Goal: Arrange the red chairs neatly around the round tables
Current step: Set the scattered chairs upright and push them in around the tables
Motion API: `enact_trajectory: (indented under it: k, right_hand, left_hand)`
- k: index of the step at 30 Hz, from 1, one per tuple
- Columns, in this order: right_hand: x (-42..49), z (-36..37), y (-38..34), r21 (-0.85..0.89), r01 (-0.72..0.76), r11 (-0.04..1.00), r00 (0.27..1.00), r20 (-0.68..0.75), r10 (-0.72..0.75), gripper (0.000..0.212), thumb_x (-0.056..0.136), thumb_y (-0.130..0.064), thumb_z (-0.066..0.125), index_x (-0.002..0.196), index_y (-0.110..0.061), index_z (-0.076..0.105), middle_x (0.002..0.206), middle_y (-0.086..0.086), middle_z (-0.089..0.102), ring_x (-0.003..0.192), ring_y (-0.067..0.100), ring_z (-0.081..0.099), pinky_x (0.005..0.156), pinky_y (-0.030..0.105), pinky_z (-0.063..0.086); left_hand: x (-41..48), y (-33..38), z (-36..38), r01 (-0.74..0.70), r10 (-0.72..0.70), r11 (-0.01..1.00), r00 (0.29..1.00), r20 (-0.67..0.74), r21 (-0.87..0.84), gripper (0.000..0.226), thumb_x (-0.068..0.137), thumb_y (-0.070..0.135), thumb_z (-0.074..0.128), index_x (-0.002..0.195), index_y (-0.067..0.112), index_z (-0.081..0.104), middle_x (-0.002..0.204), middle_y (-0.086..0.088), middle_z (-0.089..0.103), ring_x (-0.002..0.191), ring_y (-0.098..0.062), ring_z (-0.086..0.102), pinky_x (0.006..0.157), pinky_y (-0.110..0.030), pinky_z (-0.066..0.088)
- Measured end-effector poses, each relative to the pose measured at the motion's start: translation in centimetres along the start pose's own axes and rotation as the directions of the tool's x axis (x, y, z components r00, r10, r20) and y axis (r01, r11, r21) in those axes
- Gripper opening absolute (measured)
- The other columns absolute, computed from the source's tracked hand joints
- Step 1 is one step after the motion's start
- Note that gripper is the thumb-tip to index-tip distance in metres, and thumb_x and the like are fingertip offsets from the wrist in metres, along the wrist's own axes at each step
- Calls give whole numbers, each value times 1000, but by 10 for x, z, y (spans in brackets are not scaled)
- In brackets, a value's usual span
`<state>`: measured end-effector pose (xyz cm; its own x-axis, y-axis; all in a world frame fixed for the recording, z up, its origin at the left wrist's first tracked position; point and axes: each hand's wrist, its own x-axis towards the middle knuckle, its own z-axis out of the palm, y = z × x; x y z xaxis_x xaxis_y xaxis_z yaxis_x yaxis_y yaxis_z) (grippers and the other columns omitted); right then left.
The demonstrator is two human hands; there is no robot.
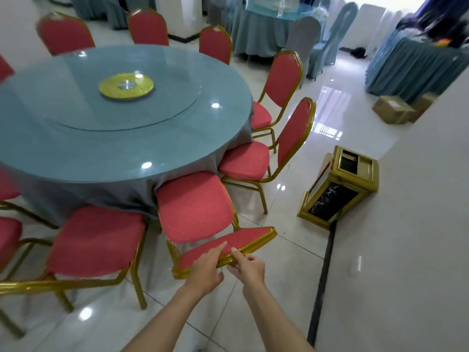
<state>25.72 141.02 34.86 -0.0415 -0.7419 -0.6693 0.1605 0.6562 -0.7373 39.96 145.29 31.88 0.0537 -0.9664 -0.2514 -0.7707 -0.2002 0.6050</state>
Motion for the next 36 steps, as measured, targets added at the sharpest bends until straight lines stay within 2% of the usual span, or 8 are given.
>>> enact_trajectory:
  k: [6, 10, 14, 20, 23, 27, 32, 36]
  right_hand:
    - [25, 25, -47, -147, 44, 988, 965, 263, -3, 25, 94, -18, 75, 105, 2, 67, 99, 15, 79, 89, 25, 78, 85, 48, 64]
    - [62, 7, -98, -297, 325, 898, 892, 410, -188, 19, 98, -24, 69, 98, -5, 66, 92, 10, 77, 82, 27, 77, 71, 37, 63]
    - [112, -2, -139, -376, 620, 688, 744, 561, -363, 2, 100, -23, 64, 100, -23, 66, 96, -5, 72, 94, 10, 69, 83, 31, 58]
    - [167, 19, -161, -464, 836, 293, 543, 781, -310, 42, 96, -23, 64, 134, -38, 54, 147, -16, 44, 145, 8, 31, 119, 34, 35]
    - [184, 30, -162, -552, 825, 123, 564, 819, -104, 59, 96, -30, 65, 150, -35, 40, 163, -8, 30, 157, 18, 11, 126, 48, 23]
    - [210, 43, -162, -567, 816, -117, 570, 821, -2, 55, 93, -35, 62, 145, -34, 46, 149, -9, 46, 145, 24, 32, 121, 45, 29]
    - [230, 59, -162, -595, 771, -226, 622, 781, 65, 44, 93, -31, 63, 135, -37, 52, 131, -6, 55, 125, 22, 46, 111, 35, 39]
    - [244, 74, -157, -630, 733, -255, 660, 750, 44, 33, 88, -27, 68, 118, -40, 64, 111, -9, 62, 107, 19, 57, 100, 34, 48]
  left_hand:
    - [42, 6, -36, 146, -146, 989, 969, -200, -12, 71, 78, -3, 59, 135, 39, 63, 127, 13, 70, 119, -15, 64, 98, -37, 50]
    - [78, -1, -61, 265, -257, 964, 927, -272, -5, 66, 75, 9, 62, 125, 51, 60, 108, 17, 76, 105, -17, 70, 92, -42, 54]
    - [104, 9, -82, 399, -407, 913, 886, -220, -82, 51, 83, 9, 63, 119, 45, 69, 109, 12, 76, 109, -20, 68, 95, -39, 51]
    - [110, 15, -89, 518, -524, 852, 845, -108, -78, 49, 87, 13, 58, 120, 49, 65, 110, 10, 74, 108, -23, 69, 94, -38, 53]
    - [112, 22, -88, 530, -524, 848, 832, -183, -19, 50, 90, 14, 58, 126, 48, 63, 118, 11, 72, 115, -23, 66, 96, -37, 50]
    - [118, 11, -81, 582, -581, 811, 791, -190, -58, 50, 82, 20, 62, 118, 55, 65, 107, 15, 72, 110, -18, 66, 96, -40, 50]
    - [133, -49, -49, 613, -602, 789, 758, -252, -42, 48, 80, 20, 57, 104, 61, 65, 89, 17, 71, 94, -20, 70, 83, -45, 57]
    - [125, -20, -70, 610, -591, 792, 764, -260, -8, 58, 87, 4, 55, 114, 53, 69, 108, 14, 67, 110, -19, 64, 94, -43, 48]
